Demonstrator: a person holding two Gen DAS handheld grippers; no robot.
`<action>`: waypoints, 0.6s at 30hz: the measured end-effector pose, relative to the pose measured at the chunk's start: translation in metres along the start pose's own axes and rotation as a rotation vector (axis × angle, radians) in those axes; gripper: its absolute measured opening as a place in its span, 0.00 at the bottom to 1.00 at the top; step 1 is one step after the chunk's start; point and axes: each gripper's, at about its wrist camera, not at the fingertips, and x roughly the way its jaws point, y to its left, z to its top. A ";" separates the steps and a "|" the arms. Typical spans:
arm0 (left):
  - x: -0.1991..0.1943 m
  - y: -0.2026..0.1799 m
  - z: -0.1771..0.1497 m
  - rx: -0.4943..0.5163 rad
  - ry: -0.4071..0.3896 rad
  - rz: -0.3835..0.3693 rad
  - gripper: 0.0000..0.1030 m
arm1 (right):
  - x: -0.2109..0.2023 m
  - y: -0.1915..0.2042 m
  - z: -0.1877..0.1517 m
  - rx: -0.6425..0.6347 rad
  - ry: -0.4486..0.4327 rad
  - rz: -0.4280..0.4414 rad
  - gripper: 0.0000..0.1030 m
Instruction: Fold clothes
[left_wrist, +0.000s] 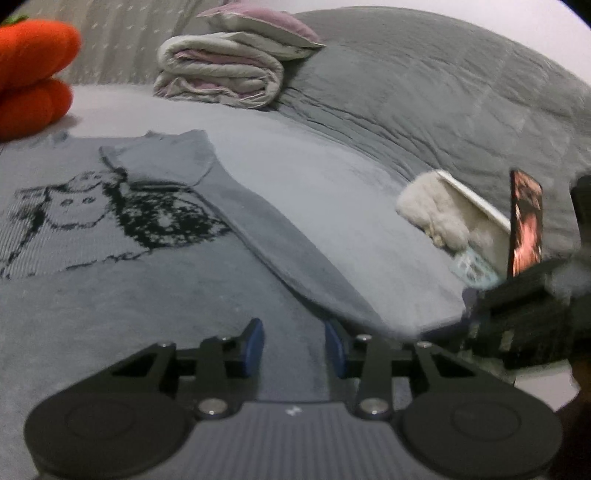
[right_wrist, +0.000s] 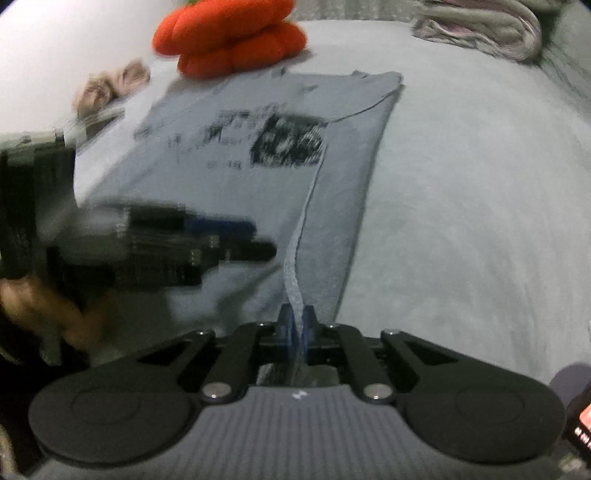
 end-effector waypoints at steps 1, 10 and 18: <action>0.000 -0.004 -0.002 0.025 0.005 -0.011 0.37 | -0.005 -0.005 0.003 0.033 -0.015 0.025 0.05; -0.015 -0.052 -0.032 0.318 0.062 -0.165 0.36 | -0.022 -0.013 0.020 0.159 -0.078 0.204 0.04; -0.045 -0.047 -0.042 0.347 0.129 -0.328 0.40 | 0.000 0.000 0.017 0.121 -0.014 0.205 0.04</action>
